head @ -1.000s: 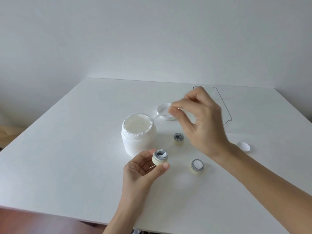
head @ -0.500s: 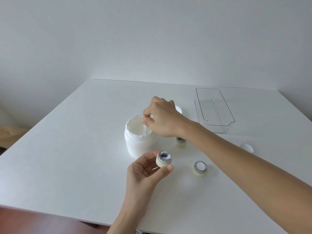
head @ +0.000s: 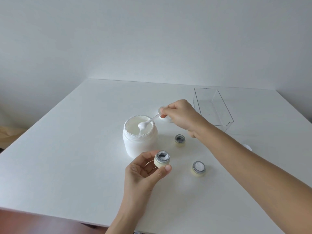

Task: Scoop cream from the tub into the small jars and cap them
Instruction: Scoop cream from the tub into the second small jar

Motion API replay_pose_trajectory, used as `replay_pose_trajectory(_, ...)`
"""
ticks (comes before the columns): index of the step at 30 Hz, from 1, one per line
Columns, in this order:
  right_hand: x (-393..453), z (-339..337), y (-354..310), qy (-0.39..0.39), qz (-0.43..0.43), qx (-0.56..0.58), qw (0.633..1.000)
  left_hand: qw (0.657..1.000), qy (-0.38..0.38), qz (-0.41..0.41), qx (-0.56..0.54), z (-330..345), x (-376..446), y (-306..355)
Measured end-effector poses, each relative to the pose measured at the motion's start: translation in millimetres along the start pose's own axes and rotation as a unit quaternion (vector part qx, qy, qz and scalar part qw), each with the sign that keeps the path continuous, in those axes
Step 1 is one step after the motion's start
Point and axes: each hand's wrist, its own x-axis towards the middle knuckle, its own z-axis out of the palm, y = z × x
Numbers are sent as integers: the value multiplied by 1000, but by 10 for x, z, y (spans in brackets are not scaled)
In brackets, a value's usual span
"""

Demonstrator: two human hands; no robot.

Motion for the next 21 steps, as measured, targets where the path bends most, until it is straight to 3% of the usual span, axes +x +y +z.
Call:
replay_pose_trajectory(11,-229,-211,136,-8,63,94,994,999,22,8,-31,-14,31,-46)
replay_pose_trajectory(21,-630,-218,355,2,53,15,998,999,26,19,-34,-25,37,-53)
